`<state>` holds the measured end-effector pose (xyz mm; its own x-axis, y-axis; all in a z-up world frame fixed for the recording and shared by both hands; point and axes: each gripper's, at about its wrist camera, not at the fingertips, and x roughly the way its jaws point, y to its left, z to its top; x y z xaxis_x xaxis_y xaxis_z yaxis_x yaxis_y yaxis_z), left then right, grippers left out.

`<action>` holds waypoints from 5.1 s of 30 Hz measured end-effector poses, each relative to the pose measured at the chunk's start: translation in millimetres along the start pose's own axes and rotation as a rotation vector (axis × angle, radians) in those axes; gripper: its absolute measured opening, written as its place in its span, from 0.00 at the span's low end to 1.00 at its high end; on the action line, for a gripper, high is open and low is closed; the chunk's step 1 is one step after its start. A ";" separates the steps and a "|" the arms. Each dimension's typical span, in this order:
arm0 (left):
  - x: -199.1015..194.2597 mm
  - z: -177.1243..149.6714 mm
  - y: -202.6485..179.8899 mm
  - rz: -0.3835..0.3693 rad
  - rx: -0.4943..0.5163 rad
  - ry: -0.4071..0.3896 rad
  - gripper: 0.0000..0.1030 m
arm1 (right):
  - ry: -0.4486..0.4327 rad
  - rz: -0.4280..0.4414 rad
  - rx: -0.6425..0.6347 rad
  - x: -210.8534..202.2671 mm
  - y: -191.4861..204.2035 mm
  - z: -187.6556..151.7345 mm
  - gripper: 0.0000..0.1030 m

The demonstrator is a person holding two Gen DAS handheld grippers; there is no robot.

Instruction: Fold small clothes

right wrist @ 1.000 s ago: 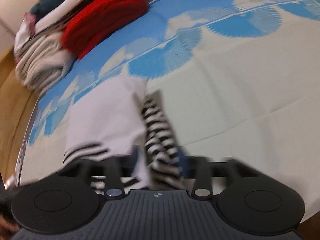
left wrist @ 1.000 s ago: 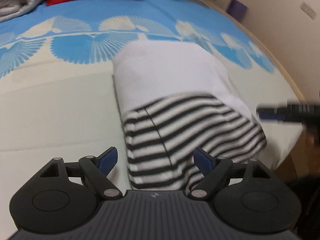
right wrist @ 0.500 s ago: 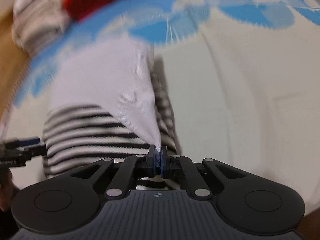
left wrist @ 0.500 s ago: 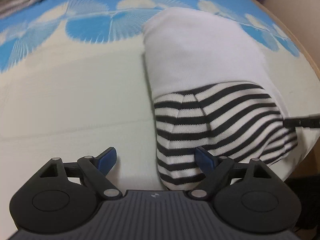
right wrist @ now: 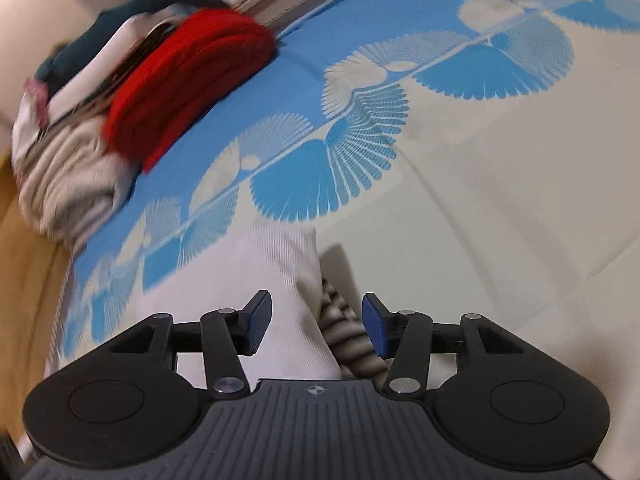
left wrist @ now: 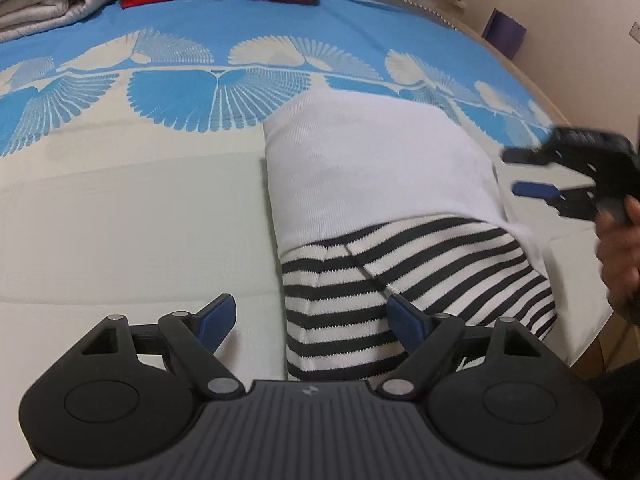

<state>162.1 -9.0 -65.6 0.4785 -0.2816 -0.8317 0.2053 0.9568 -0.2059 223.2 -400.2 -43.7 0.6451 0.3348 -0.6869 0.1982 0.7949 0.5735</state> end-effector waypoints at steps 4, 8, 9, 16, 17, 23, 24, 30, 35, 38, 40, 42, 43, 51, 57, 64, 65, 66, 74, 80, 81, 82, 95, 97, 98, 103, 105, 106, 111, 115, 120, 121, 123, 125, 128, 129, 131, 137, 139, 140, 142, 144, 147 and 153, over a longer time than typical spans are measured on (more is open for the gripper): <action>-0.5 -0.6 0.9 -0.009 -0.008 -0.017 0.83 | 0.037 -0.026 0.089 40.9 -2.3 8.0 0.51; -6.1 3.2 0.4 -0.052 -0.007 -0.062 0.83 | 0.063 0.030 0.088 61.9 10.8 11.8 0.21; -7.7 4.2 -0.8 -0.072 -0.007 -0.073 0.83 | 0.062 0.048 0.075 63.8 14.0 13.5 0.05; 14.6 -4.8 -24.7 -0.025 0.148 0.034 0.87 | -0.130 -0.074 -0.042 42.5 31.6 21.4 0.01; 23.2 -10.3 -25.1 0.012 0.170 0.086 0.87 | -0.108 -0.128 -0.044 47.2 28.4 19.8 0.01; 19.8 -10.1 -16.0 -0.008 0.122 0.100 0.87 | -0.064 -0.302 -0.084 52.1 20.7 13.3 0.06; 17.6 -9.2 -15.0 -0.018 0.113 0.089 0.87 | -0.095 -0.257 -0.087 43.4 20.9 14.3 0.06; -4.3 8.5 -6.8 -0.048 0.021 -0.051 0.87 | -0.111 0.028 -0.199 -3.4 30.0 4.2 0.12; -22.1 32.8 -3.7 -0.011 0.022 -0.230 0.60 | 0.098 0.066 -0.414 12.2 43.1 -27.6 0.18; -21.7 47.8 -7.4 -0.057 0.059 -0.285 0.33 | 0.222 -0.067 -0.522 33.7 38.2 -51.6 0.18; -14.9 54.9 -11.7 -0.110 0.078 -0.290 0.28 | 0.237 -0.100 -0.552 37.7 36.4 -58.0 0.18; 4.3 59.2 -18.2 -0.130 0.110 -0.234 0.28 | 0.233 -0.105 -0.534 37.2 35.1 -55.6 0.18; 20.7 59.9 -21.3 -0.109 0.140 -0.169 0.29 | 0.232 -0.127 -0.525 37.8 33.2 -54.1 0.17; 48.4 70.7 12.0 -0.009 -0.118 -0.098 0.82 | 0.134 -0.130 -0.288 33.9 5.4 -26.2 0.42; 80.4 72.8 39.8 -0.192 -0.324 0.028 0.85 | 0.210 -0.115 -0.130 55.3 -8.9 -21.4 0.65; 99.7 74.3 43.0 -0.291 -0.367 0.051 0.80 | 0.211 -0.075 -0.128 53.8 -1.8 -26.7 0.29; 98.9 76.1 41.0 -0.286 -0.351 0.041 0.75 | 0.208 -0.060 -0.134 56.3 2.0 -26.8 0.20; 95.9 78.9 38.4 -0.268 -0.328 0.020 0.59 | 0.202 -0.063 -0.151 56.4 5.7 -27.1 0.17; 29.7 116.9 31.0 -0.121 -0.134 -0.279 0.39 | 0.085 -0.016 -0.144 60.0 33.7 -14.1 0.06; -9.4 132.9 73.0 0.091 -0.139 -0.444 0.38 | -0.037 0.092 -0.162 76.3 85.3 -0.4 0.06; -16.4 133.5 81.6 0.102 -0.152 -0.447 0.40 | -0.048 0.087 -0.189 83.5 96.4 -1.4 0.06; -18.9 132.2 87.6 0.079 -0.175 -0.425 0.40 | -0.052 0.078 -0.210 90.7 104.0 -2.3 0.06; 11.4 93.4 76.1 0.112 -0.001 -0.069 0.65 | -0.006 -0.134 -0.217 119.1 119.0 -7.8 0.18; -0.6 92.1 69.2 0.049 0.018 -0.108 0.65 | -0.036 -0.136 -0.243 102.6 122.9 -10.9 0.22; 0.2 88.8 65.9 0.035 0.027 -0.094 0.65 | -0.045 -0.111 -0.245 95.6 124.2 -11.3 0.22; 29.1 62.5 65.6 0.171 0.031 0.080 0.83 | -0.028 -0.041 -0.331 77.1 128.9 -26.6 0.31; 10.1 61.3 55.0 0.187 0.055 0.033 0.83 | 0.086 -0.088 -0.339 89.4 120.6 -37.4 0.33; -1.6 60.3 50.1 0.205 0.072 -0.001 0.84 | 0.131 -0.140 -0.357 94.0 116.3 -44.4 0.33; -71.5 58.5 30.1 0.251 0.035 -0.149 0.95 | 0.024 -0.268 -0.477 49.5 125.4 -56.1 0.33; -125.2 47.7 9.3 0.215 0.044 -0.279 0.96 | -0.228 -0.226 -0.485 -34.1 144.4 -60.7 0.46; -181.9 -4.3 -26.5 0.185 0.091 -0.415 1.00 | -0.414 -0.185 -0.475 -123.0 148.5 -95.3 0.59; -188.1 -15.7 -30.5 0.181 0.088 -0.428 1.00 | -0.428 -0.181 -0.472 -134.5 146.7 -104.6 0.61; -193.1 -36.3 -39.0 0.151 0.077 -0.427 1.00 | -0.441 -0.173 -0.464 -150.2 140.6 -123.6 0.62; -186.7 -52.3 -46.8 0.159 0.069 -0.422 1.00 | -0.437 -0.177 -0.468 -155.2 134.6 -144.2 0.62; -163.7 -70.9 -48.7 0.157 0.031 -0.393 1.00 | -0.387 -0.182 -0.508 -148.0 129.6 -175.5 0.62; -152.2 -75.3 -45.9 0.181 0.012 -0.366 1.00 | -0.350 -0.193 -0.514 -141.1 128.9 -181.8 0.62; -131.2 -76.9 -40.6 0.253 -0.042 -0.273 1.00 | -0.296 -0.190 -0.520 -130.7 131.7 -187.6 0.62; -118.4 -68.0 -28.4 0.284 -0.086 -0.251 1.00 | -0.236 -0.200 -0.551 -107.5 141.0 -189.8 0.62; -115.4 -68.9 -27.1 0.280 -0.099 -0.242 1.00 | -0.231 -0.200 -0.555 -103.4 143.9 -189.8 0.62; -114.9 -68.5 -26.8 0.276 -0.102 -0.240 0.99 | -0.226 -0.199 -0.558 -100.9 145.1 -189.8 0.62; -111.5 -67.6 -26.5 0.273 -0.096 -0.239 1.00 | -0.219 -0.196 -0.553 -98.3 146.0 -191.9 0.62; -110.9 -68.9 -28.2 0.269 -0.086 -0.242 1.00 | -0.216 -0.191 -0.547 -96.7 147.0 -193.5 0.62; -109.9 -69.9 -30.8 0.264 -0.075 -0.243 1.00 | -0.211 -0.180 -0.565 -94.0 151.7 -196.7 0.62; -109.3 -71.7 -32.7 0.261 -0.063 -0.257 1.00 | -0.199 -0.166 -0.599 -91.0 157.1 -203.0 0.63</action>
<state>41.9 -4.4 -4.9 0.7079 -0.0286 -0.7057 -0.0015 0.9991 -0.0420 45.8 -203.0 18.3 0.7772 0.1289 -0.6160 -0.1013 0.9917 0.0796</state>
